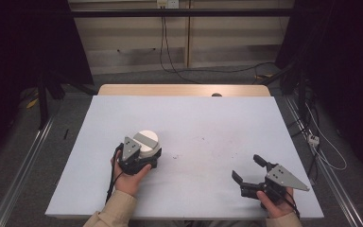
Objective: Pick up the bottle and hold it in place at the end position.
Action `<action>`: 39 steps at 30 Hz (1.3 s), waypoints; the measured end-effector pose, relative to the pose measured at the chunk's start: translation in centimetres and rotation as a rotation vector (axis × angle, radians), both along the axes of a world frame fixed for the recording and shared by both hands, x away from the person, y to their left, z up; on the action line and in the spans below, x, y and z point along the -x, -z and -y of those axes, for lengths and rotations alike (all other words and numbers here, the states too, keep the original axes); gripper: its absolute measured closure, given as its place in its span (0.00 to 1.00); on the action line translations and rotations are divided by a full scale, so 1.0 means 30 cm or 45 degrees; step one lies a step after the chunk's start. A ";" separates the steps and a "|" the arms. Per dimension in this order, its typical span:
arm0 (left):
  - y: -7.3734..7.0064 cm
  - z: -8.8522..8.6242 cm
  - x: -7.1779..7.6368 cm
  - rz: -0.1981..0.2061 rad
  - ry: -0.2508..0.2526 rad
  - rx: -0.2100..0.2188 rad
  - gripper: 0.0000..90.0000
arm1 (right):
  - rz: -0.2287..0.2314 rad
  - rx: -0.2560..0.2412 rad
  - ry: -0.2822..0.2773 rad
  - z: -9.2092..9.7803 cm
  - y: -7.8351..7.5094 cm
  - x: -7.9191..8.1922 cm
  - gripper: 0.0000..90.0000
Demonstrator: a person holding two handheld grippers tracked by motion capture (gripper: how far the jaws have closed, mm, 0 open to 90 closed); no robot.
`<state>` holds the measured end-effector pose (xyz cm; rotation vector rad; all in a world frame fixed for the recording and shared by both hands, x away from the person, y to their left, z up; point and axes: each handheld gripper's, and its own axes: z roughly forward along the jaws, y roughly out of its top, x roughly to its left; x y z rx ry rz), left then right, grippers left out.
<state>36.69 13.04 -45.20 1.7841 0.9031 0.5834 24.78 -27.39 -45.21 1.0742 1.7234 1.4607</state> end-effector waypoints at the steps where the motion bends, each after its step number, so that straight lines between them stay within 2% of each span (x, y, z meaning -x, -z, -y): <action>1: -0.001 -0.001 -0.002 0.002 0.009 -0.003 0.20 | 0.000 0.000 -0.001 0.000 0.000 0.000 0.04; 8: -0.020 0.009 -0.013 0.027 0.072 0.018 0.20 | 0.002 -0.003 0.000 0.000 -0.001 -0.002 0.04; 14: -0.034 0.051 -0.039 0.043 0.145 0.037 0.20 | 0.004 0.005 -0.005 -0.001 0.000 -0.007 0.04; 18: -0.039 0.079 -0.057 0.053 0.195 0.020 0.20 | 0.008 0.009 -0.004 0.000 -0.003 -0.007 0.04; 26: -0.046 0.115 -0.089 0.038 0.238 0.041 0.20 | 0.006 0.007 -0.002 0.002 -0.001 -0.009 0.04; 39: -0.054 0.159 -0.132 0.037 0.268 0.029 0.20 | 0.003 0.003 -0.003 0.001 0.000 -0.013 0.04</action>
